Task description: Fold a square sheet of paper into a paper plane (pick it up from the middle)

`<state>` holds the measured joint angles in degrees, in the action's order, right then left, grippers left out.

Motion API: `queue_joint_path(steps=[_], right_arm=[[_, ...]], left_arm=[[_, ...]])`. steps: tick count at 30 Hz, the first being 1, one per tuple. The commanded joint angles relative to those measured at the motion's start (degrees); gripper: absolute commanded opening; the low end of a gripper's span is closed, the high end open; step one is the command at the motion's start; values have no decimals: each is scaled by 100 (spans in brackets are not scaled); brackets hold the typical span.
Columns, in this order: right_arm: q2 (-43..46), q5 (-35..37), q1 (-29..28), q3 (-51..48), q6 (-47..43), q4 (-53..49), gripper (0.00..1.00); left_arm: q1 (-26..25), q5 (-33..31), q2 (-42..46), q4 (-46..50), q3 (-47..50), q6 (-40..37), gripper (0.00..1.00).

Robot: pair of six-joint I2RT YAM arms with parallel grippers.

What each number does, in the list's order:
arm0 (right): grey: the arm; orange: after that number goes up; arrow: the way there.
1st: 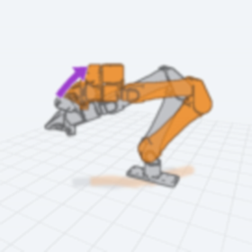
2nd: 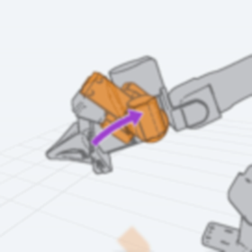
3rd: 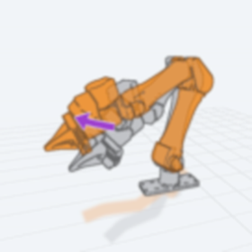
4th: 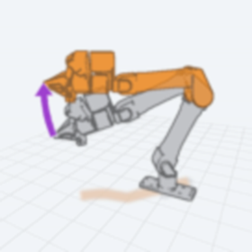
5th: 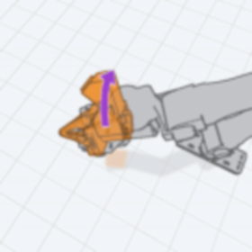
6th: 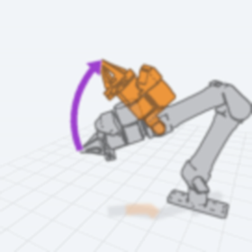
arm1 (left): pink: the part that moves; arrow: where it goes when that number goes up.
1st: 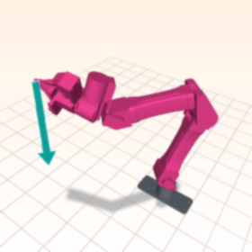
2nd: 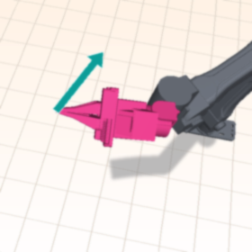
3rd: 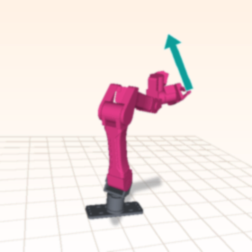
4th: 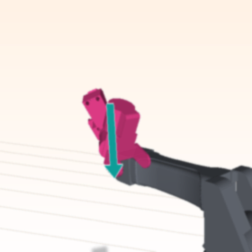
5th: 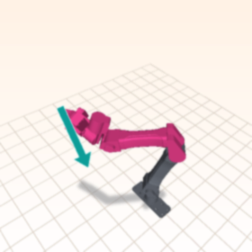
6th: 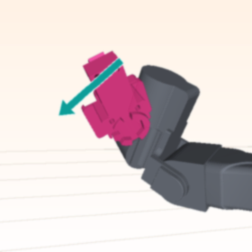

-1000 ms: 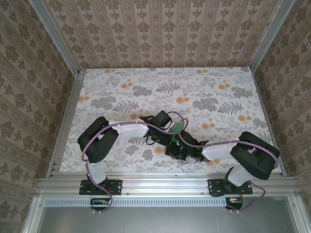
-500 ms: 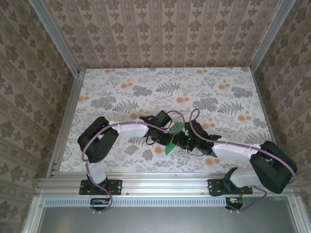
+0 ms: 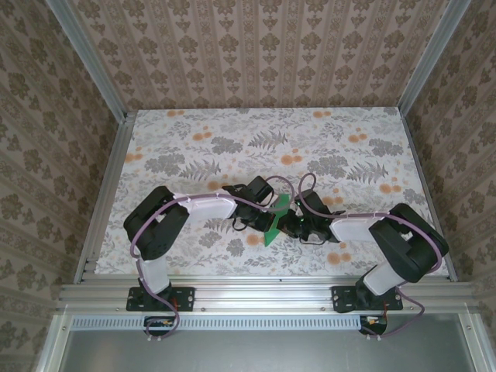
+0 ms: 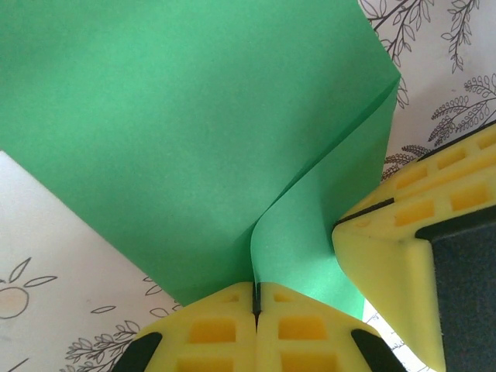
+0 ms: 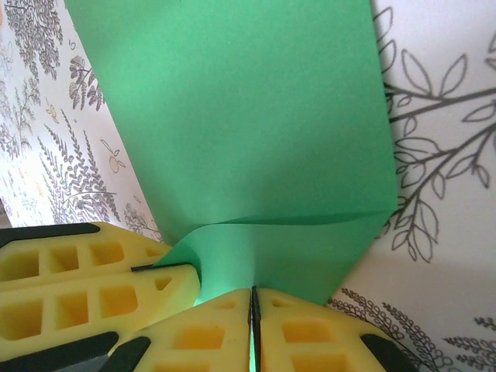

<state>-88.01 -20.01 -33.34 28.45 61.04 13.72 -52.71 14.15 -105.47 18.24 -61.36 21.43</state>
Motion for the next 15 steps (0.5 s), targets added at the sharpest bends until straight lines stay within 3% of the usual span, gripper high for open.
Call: queue_joint_path(steps=[1, 5, 15], right_arm=[[175, -83, 84, 54, -195, -72, 11], [287, -147, 322, 210, -417, -297, 11], [-415, -371, 642, 290, -582, -184, 11]], left_arm=[[50, -313, -272, 514, 133, -6, 0], [50, -316, -263, 515, 134, -1, 0], [51, -332, -255, 566, 125, -3, 0]])
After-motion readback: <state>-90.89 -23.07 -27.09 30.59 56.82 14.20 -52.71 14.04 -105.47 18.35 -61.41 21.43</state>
